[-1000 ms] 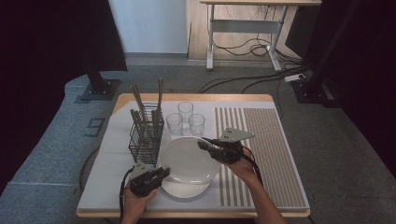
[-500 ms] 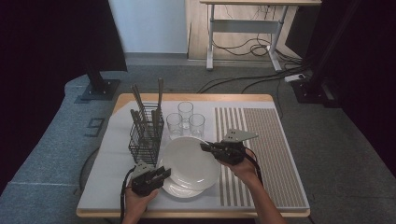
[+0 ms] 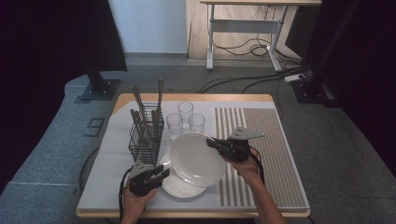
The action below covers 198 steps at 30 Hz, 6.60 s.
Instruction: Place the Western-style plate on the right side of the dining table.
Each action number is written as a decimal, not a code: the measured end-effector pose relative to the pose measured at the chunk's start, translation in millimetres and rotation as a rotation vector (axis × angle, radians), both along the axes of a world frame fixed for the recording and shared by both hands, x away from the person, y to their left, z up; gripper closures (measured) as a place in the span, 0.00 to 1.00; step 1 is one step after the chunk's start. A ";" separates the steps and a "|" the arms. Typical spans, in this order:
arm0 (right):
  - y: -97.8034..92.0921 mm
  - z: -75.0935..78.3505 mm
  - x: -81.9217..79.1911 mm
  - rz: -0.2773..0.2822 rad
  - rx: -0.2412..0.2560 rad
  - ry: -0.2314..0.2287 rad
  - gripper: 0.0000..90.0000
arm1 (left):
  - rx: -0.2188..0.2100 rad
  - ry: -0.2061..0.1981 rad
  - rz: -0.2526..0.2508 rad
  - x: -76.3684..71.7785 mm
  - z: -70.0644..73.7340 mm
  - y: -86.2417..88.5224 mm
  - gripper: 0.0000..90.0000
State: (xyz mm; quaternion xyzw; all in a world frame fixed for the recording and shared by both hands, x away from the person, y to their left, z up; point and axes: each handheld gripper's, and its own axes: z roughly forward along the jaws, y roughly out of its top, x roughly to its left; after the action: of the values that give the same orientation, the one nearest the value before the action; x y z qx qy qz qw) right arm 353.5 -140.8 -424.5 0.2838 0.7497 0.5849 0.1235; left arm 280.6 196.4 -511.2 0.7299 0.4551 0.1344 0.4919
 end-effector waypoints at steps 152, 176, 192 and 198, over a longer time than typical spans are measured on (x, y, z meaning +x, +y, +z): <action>-107.5 10.2 36.4 -0.364 0.154 0.029 0.95 | 0.017 0.010 -0.002 -6.2 -1.3 16.1 0.43; -127.5 8.0 41.6 -0.412 0.141 0.036 0.95 | 0.029 0.015 -0.007 -5.8 -1.9 15.9 0.43; -138.3 3.0 48.6 -0.442 0.124 0.055 0.95 | 0.031 0.020 -0.009 -5.7 -2.2 15.6 0.43; -141.3 0.4 50.9 -0.453 0.124 0.063 0.95 | 0.033 0.021 -0.011 -5.7 -2.3 15.2 0.43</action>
State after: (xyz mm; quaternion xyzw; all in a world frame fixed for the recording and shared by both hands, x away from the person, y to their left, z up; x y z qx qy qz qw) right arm 404.5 -282.0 -424.1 0.4700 0.6329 0.5782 0.2105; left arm 274.9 211.7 -513.5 0.7417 0.4540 0.1318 0.4759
